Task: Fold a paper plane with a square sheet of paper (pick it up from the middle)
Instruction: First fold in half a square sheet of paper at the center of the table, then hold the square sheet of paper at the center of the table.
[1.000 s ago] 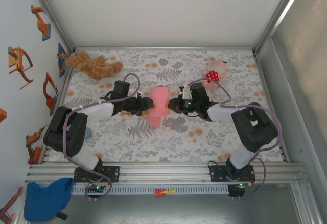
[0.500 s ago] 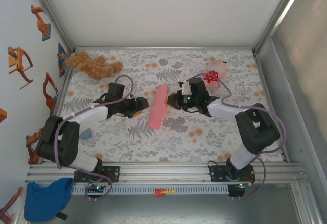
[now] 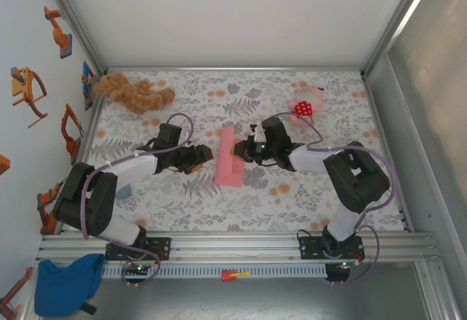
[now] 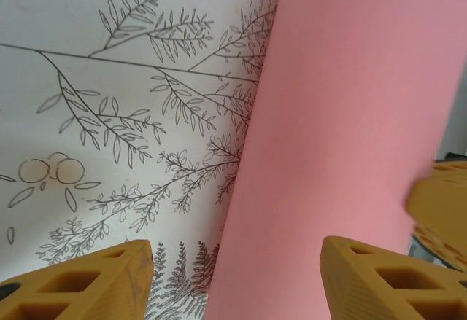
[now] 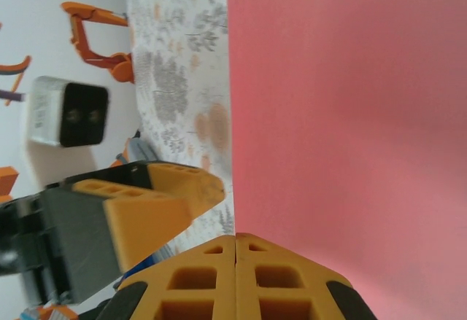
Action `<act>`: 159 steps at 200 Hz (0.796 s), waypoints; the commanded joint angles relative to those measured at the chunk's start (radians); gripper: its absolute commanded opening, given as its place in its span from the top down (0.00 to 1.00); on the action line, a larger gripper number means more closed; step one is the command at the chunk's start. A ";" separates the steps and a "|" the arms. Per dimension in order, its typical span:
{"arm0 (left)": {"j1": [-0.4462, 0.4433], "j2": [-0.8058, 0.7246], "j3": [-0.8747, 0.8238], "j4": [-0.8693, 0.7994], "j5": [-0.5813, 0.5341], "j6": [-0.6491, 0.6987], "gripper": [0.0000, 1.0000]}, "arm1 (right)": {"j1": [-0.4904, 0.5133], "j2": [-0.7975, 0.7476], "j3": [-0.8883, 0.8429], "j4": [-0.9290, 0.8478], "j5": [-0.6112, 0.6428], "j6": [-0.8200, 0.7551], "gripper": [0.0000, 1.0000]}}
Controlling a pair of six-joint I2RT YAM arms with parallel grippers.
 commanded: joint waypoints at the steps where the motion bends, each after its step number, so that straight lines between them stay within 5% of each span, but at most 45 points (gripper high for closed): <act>1: -0.019 0.013 0.006 0.015 -0.019 -0.021 0.38 | 0.015 0.026 -0.021 0.065 0.036 0.028 1.00; 61: -0.088 0.056 0.103 -0.116 -0.118 0.033 0.33 | 0.014 0.002 -0.024 -0.131 0.133 -0.092 1.00; 159: -0.189 0.240 0.287 -0.212 -0.189 0.039 0.38 | 0.010 -0.041 0.033 -0.385 0.255 -0.222 1.00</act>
